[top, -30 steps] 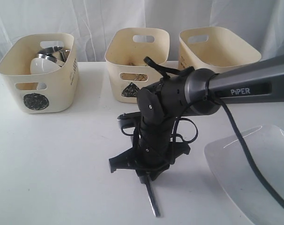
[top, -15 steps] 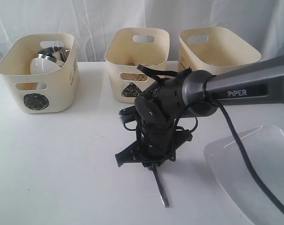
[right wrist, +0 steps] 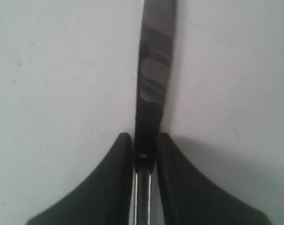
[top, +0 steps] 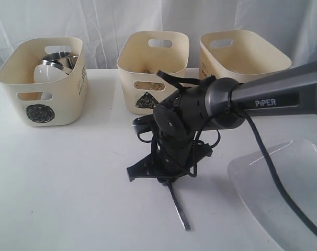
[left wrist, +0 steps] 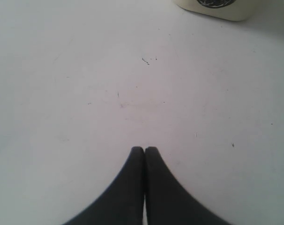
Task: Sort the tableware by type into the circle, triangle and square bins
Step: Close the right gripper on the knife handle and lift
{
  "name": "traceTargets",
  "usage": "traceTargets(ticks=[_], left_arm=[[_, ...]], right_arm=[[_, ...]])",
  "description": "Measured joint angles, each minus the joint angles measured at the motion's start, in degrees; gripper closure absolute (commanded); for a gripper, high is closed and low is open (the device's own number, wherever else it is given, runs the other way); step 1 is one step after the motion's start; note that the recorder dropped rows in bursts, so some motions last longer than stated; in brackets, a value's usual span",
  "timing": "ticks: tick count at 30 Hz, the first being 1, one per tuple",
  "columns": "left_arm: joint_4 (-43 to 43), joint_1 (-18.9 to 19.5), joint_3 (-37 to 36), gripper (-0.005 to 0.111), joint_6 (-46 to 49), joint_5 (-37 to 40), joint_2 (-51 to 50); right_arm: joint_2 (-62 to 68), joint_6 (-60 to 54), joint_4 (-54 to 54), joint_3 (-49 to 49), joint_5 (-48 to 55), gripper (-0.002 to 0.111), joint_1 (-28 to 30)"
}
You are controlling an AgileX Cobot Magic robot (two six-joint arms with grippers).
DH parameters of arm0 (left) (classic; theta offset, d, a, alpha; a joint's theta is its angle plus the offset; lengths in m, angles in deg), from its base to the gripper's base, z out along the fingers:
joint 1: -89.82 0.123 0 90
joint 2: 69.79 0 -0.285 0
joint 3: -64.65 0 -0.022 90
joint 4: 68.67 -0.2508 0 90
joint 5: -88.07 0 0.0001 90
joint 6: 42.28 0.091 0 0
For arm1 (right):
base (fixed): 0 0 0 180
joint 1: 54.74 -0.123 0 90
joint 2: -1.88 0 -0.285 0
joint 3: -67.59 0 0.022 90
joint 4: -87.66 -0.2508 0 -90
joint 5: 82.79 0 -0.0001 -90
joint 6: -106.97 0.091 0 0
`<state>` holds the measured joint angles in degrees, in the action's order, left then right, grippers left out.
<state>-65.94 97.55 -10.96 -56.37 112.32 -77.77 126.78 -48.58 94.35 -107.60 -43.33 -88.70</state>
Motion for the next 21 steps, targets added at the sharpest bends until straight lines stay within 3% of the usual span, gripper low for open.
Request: traceTargets(ticks=[3,21], left_arm=[[0.0,0.0,0.0,0.106,0.0,0.0,0.0],[0.0,0.0,0.0,0.106,0.0,0.0,0.0]], right_arm=[[0.09,-1.94,-1.25,0.0,-0.23,0.108,0.13],[-0.14,-10.03,-2.12,-1.01,0.89,0.108,0.25]])
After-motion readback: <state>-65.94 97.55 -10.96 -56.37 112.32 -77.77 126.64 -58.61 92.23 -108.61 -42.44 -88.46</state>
